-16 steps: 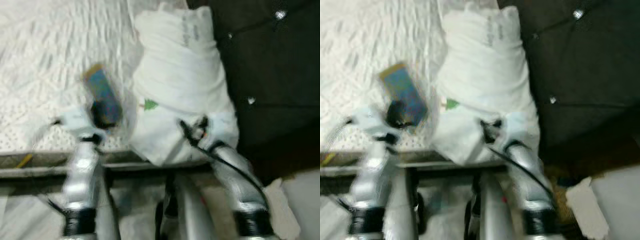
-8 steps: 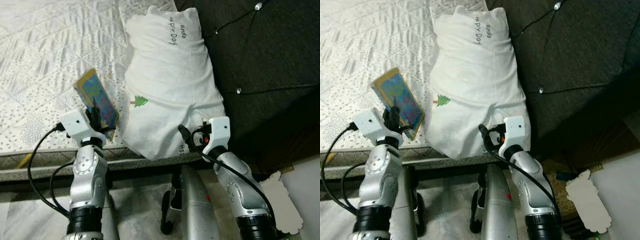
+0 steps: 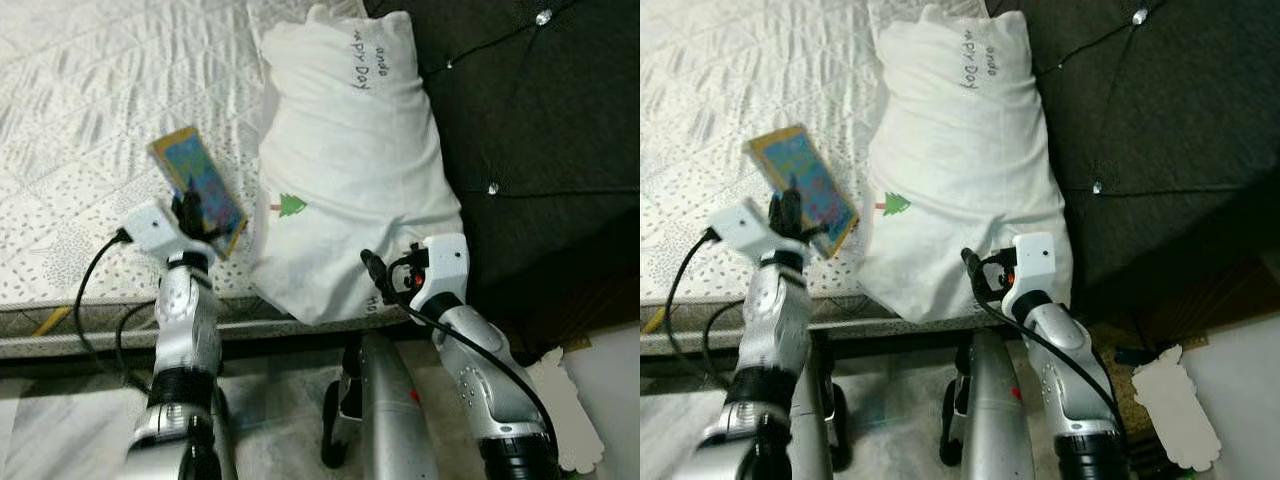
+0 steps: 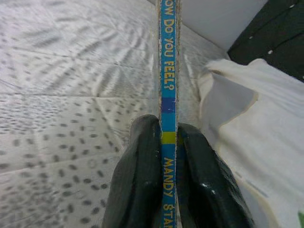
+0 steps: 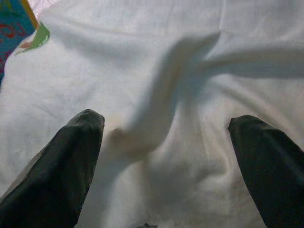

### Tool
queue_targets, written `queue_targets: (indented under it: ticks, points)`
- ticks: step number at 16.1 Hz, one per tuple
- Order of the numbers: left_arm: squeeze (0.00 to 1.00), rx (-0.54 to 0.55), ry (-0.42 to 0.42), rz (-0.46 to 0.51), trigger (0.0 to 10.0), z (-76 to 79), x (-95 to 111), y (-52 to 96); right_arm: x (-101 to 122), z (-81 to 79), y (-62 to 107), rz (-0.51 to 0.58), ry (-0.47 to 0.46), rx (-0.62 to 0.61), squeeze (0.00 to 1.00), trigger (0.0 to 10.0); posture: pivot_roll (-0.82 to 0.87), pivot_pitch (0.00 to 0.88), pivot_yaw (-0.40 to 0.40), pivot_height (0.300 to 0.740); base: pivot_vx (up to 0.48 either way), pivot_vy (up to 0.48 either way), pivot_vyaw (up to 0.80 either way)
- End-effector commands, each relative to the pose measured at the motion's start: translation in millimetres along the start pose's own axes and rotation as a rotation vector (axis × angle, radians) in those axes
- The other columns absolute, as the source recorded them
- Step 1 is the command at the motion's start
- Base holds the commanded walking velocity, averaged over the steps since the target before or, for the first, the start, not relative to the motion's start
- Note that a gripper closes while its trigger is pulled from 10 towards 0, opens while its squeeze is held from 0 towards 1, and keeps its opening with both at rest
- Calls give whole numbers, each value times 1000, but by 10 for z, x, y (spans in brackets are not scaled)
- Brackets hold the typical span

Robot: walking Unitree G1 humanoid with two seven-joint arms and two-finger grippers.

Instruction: Clean up the room

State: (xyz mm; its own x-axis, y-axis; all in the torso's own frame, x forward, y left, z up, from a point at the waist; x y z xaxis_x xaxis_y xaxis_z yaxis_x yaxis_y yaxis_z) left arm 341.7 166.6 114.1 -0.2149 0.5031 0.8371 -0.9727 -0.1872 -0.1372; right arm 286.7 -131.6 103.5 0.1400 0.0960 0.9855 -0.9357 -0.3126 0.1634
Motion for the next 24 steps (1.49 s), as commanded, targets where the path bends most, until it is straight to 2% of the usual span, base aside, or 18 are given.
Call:
queue_targets:
  ticks: [1, 6, 8, 10, 13, 16, 20, 21, 22, 23, 24]
  points:
    - [0, -3, 19, -45, 10000, -3, -127, 46, -2, 60, 50, -5, 5, -19, 0, 10000, -130, 239, -180, 584, 0, 0, 0]
    - [0, -111, 16, -27, 10000, 169, -195, -9, 8, 68, 65, -9, 19, -16, 0, 10000, -147, 238, -188, 584, 0, 0, 0]
    - [0, -112, 11, -66, 10000, 136, -311, 52, 16, 54, 63, -4, 23, -7, 0, 10000, -147, 237, -187, 584, 0, 0, 0]
    - [0, -114, 9, -72, 10000, 130, -335, 58, 30, -1, 61, 3, 66, 32, 0, 10000, -147, 238, -187, 584, 0, 0, 797]
    - [0, -121, 7, -77, 10000, 137, -355, 46, 17, 29, 55, -5, 48, 12, 0, 10000, -142, 234, -186, 584, 0, 0, 800]
    - [0, -141, 2, -124, 10000, 146, -452, 87, 8, 53, 62, -7, 40, -3, 0, 10000, -142, 234, -186, 584, 0, 0, 0]
    - [0, -145, -22, -211, 10000, 69, -582, 148, 0, 46, 55, -7, 40, -5, 0, 10000, -139, 224, -178, 584, 0, 0, 0]
    - [188, -139, -33, -249, 10000, 41, -636, 178, -1, 43, 51, -5, 39, -5, 0, 10000, -135, 221, -174, 584, 0, 0, 0]
    - [875, -130, -41, -276, 10000, 17, -670, 194, -1, 40, 47, -4, 38, -5, 0, 10000, -133, 220, -172, 584, 0, 0, 0]
    - [1000, -120, -52, -305, 10000, -13, -704, 209, 3, 38, 41, -1, 35, -6, 0, 10000, -131, 219, -169, 584, 0, 0, 0]
    - [1000, -109, -66, -322, 10000, -39, -719, 215, 5, 35, 34, 0, 34, -7, 0, 10000, -129, 216, -166, 584, 0, 0, 0]
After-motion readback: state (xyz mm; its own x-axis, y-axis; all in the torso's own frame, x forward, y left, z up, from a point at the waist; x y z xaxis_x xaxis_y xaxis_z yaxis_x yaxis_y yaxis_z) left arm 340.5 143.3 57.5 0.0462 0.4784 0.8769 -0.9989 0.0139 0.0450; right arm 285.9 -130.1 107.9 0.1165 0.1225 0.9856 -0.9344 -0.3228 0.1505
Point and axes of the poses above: a point about 5 cm out from each wrist's last joint towards the gripper, its own y axis pointing back from the gripper into the wrist, its own x axis along the axis of the wrist's last joint, z = x × y, the point moved 1 cm from there along -y, pointing out of the wrist towards the gripper, and after that the axes turned 9 degrees about y, right-handed, at the moved point
